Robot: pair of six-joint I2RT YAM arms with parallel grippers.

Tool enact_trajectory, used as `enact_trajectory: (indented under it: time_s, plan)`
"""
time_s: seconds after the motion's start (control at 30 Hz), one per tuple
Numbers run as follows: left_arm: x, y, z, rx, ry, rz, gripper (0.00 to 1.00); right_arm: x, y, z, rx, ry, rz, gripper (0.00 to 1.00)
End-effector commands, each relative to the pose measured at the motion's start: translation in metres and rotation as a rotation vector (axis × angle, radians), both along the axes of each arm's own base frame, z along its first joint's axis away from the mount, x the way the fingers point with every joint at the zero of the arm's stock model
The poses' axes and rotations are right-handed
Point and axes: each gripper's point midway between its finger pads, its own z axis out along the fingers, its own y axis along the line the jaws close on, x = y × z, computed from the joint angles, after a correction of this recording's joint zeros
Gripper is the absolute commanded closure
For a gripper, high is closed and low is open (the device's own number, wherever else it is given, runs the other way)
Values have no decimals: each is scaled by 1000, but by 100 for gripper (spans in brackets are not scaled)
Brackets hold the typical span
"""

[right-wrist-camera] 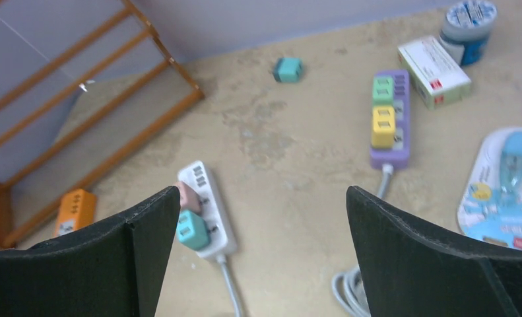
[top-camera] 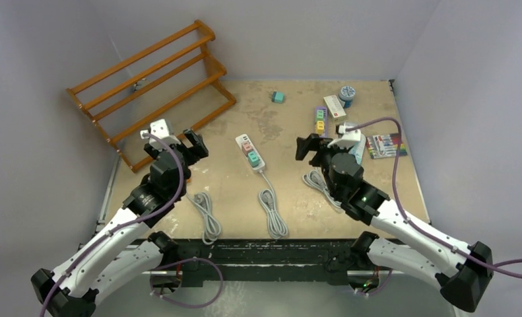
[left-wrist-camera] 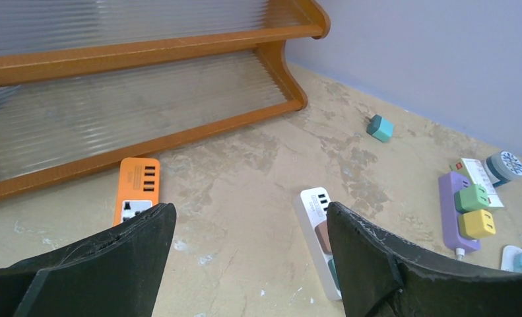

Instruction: Insert the plug

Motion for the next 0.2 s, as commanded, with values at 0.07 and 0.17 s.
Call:
enact_trajectory:
  time_s: [0.07, 0.17]
  plan:
    - [7, 0, 5, -1, -14, 27, 16, -21, -39, 7, 120, -106, -85, 5]
    - [10, -3, -1, 12, 5, 27, 16, -25, -44, 4, 100, -115, -83, 5]
